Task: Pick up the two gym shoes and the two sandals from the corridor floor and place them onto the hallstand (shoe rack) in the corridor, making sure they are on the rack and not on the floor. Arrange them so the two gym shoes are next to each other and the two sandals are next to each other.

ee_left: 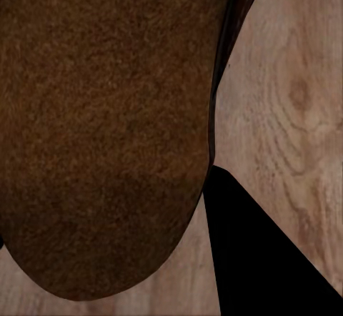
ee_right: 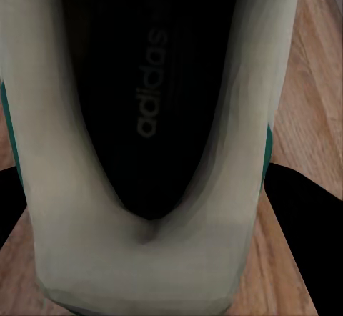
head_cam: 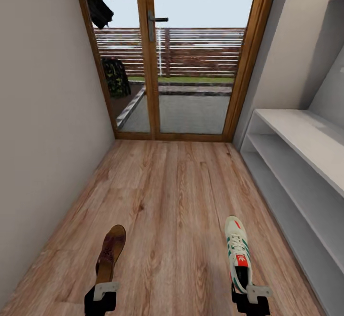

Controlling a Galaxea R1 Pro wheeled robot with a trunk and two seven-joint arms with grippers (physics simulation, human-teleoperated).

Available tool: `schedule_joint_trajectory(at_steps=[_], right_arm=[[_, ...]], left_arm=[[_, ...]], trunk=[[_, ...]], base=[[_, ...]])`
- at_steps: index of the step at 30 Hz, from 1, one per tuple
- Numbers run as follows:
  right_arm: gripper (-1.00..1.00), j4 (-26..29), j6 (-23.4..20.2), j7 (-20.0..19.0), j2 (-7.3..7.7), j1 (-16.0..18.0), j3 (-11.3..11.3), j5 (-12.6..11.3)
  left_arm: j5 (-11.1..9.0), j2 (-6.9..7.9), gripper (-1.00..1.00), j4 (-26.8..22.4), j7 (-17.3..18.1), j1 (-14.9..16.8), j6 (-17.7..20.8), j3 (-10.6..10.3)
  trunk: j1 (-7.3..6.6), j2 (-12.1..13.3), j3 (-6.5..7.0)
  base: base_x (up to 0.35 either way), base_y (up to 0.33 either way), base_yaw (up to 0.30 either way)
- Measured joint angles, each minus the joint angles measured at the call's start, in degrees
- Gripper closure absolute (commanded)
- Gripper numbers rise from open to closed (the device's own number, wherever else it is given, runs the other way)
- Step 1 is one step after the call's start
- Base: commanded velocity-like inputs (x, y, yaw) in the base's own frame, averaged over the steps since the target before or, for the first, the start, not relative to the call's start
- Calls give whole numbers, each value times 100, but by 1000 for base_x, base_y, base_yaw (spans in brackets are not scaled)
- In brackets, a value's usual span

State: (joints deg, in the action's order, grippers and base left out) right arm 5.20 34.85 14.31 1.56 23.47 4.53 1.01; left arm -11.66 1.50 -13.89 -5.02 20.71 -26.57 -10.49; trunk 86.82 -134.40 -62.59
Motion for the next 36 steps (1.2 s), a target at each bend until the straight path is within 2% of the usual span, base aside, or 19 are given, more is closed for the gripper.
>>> schedule_joint_trajectory(at_steps=[19,29,36], right_arm=[[100,1,0,0,-7,-2,1,0],[100,1,1,1,-7,1,1,0],[100,1,1,1,-7,1,0,0]], left_arm=[[-5,3,100,0,0,0,-1,-1],[5,3,100,0,1,0,-2,-1],[-4,4,100,2,2,-5,-5,-1]], trunk=[[0,0,0],[0,0,0],[0,0,15]], base=[[330,106,0],[336,20,-5],[338,8,-183]])
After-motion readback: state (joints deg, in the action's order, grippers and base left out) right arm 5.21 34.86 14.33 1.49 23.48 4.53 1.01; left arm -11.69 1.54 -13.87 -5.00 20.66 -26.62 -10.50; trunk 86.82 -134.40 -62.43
